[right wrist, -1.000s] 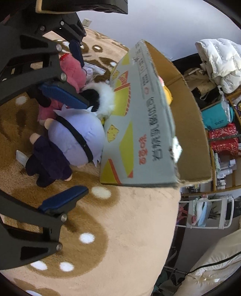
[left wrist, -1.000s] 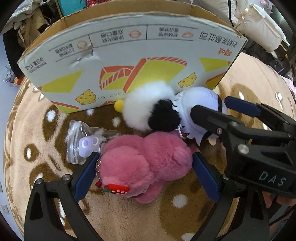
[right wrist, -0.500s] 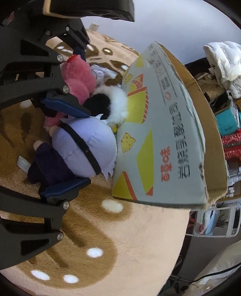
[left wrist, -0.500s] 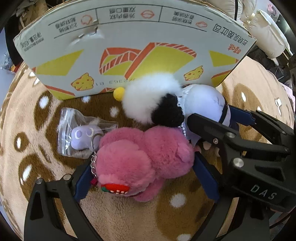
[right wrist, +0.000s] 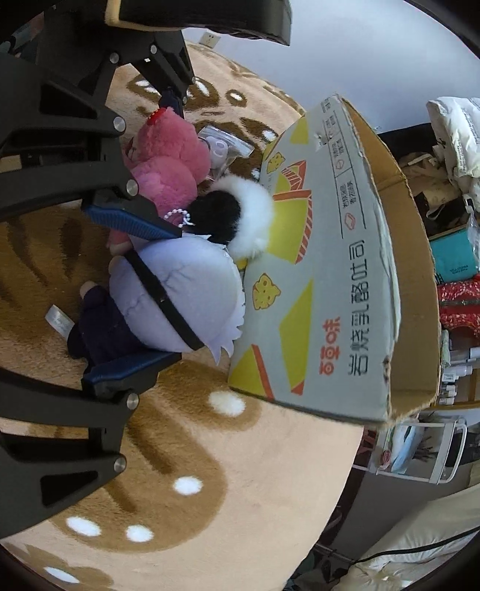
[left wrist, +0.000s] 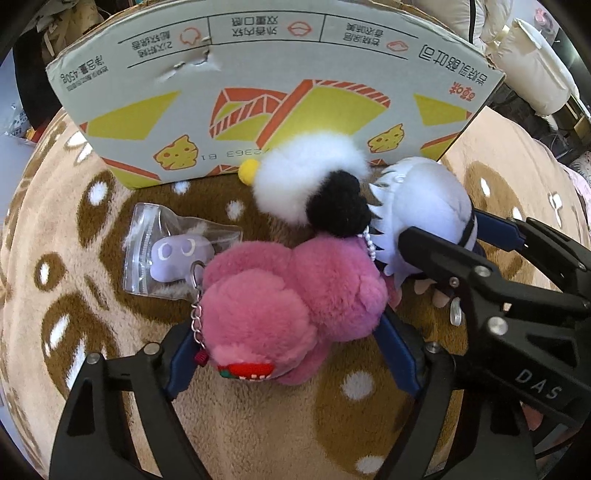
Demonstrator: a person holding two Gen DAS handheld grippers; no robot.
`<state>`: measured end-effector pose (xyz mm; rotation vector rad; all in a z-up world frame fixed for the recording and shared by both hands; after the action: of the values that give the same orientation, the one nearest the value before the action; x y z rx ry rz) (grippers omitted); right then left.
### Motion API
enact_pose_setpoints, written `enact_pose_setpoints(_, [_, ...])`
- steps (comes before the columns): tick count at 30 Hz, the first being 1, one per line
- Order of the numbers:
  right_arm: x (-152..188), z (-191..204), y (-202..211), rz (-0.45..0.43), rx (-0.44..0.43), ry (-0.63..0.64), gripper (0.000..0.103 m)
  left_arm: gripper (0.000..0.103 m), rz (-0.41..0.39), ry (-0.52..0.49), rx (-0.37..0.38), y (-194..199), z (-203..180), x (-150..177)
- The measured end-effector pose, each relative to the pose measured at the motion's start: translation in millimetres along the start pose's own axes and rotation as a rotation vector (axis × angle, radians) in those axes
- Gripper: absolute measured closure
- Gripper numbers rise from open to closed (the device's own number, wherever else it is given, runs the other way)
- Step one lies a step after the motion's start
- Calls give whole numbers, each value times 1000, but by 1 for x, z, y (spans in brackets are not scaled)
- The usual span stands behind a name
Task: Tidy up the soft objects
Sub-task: 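Lower the left gripper onto the pink bear while the right grasps the purple-haired doll, then lift the pink bear and purple-haired doll and carry both over the box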
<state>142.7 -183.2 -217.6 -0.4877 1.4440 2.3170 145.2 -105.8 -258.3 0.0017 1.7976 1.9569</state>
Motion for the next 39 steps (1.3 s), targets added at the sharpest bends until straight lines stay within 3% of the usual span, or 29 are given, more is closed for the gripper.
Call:
enact_pose_setpoints(20, [10, -14, 39, -61, 37, -71, 42, 20, -22, 5, -93, 42, 18, 26])
enact_pose_setpoints(25, [8, -9, 52, -98, 42, -65, 42, 20, -40, 9, -175, 60, 26, 36])
enact_pose_setpoints(29, [7, -6, 61, -128, 43, -62, 42, 20, -73, -7, -282, 71, 34, 35])
enact_pose_setpoints(34, [6, 0, 73, -171, 34, -63, 42, 20, -134, 10, -289, 95, 36, 25])
enact_pose_setpoints(36, [4, 4, 80, -197, 28, -55, 42, 20, -168, -20, -361, 103, 39, 21])
enact_pose_setpoints(37, [4, 5, 81, -203, 28, -52, 42, 20, -168, -46, -422, 100, 42, 18])
enact_pose_setpoints(39, [3, 6, 84, -210, 29, -47, 42, 20, -136, -75, -466, 91, 45, 19])
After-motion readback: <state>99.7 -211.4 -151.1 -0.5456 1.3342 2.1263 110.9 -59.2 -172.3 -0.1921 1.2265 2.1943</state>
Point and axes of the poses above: each gripper's, at about its wrist camera, not at the fingertips, and y roughly against the way its jaws point, z to its left, x to its underside, the point moved 7 cm from there along -y, roughly the way its jaws point, and after that the axes turned 13 degrees about -x, right-handed, at the moved point
